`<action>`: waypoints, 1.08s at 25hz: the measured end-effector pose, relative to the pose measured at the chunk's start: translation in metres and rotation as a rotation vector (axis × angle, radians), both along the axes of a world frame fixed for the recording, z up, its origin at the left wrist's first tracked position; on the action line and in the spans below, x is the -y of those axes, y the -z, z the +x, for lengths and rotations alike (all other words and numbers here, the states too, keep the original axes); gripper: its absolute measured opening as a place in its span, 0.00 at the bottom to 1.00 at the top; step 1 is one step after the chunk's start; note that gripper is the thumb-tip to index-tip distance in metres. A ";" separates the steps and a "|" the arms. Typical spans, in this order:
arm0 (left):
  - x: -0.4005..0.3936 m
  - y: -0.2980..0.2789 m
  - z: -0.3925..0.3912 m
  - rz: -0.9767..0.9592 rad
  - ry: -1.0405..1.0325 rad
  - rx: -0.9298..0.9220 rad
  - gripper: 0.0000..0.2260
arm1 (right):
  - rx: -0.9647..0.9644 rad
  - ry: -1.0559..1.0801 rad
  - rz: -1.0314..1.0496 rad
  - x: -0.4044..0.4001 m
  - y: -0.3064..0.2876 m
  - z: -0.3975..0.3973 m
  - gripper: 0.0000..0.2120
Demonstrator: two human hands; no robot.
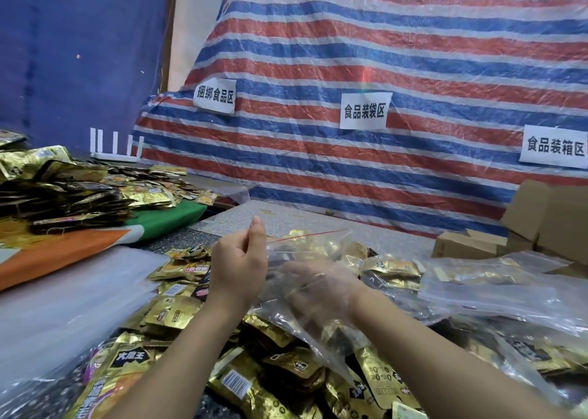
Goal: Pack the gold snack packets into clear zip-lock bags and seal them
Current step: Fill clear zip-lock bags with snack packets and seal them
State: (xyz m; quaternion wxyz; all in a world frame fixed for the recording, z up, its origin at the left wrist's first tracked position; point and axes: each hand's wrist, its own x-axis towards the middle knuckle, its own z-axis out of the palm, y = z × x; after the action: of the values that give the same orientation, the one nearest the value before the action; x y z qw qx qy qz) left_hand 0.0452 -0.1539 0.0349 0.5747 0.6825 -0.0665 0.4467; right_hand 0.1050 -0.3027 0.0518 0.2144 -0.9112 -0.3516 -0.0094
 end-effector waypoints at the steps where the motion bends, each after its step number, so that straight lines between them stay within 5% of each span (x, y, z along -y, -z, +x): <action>1: 0.000 0.000 0.000 0.015 0.005 0.000 0.25 | -0.053 -0.024 0.039 0.003 0.000 0.005 0.21; 4: 0.003 0.001 0.000 0.073 0.020 0.022 0.26 | -0.198 0.110 0.258 0.012 -0.002 0.014 0.18; 9: 0.004 0.001 -0.002 0.096 0.024 0.040 0.25 | 0.009 0.270 0.348 0.026 -0.005 0.020 0.10; 14: 0.008 0.000 -0.003 0.096 0.052 0.016 0.25 | -0.267 0.353 1.029 0.060 -0.044 0.022 0.09; 18: 0.012 0.001 -0.004 0.133 0.069 0.017 0.25 | -0.645 0.044 1.560 0.081 -0.072 -0.004 0.15; 21: 0.018 0.001 -0.007 0.138 0.130 0.038 0.26 | -0.652 -0.165 1.593 0.089 -0.073 -0.030 0.16; 27: 0.027 0.002 -0.012 0.158 0.139 0.059 0.33 | -0.520 -0.198 1.347 0.081 -0.067 -0.051 0.22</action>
State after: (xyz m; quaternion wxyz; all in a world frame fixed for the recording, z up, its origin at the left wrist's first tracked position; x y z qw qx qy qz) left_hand 0.0329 -0.1808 0.0324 0.5466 0.7058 -0.1656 0.4190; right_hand 0.0545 -0.3842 0.1190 0.8052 -0.5182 -0.2882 0.0124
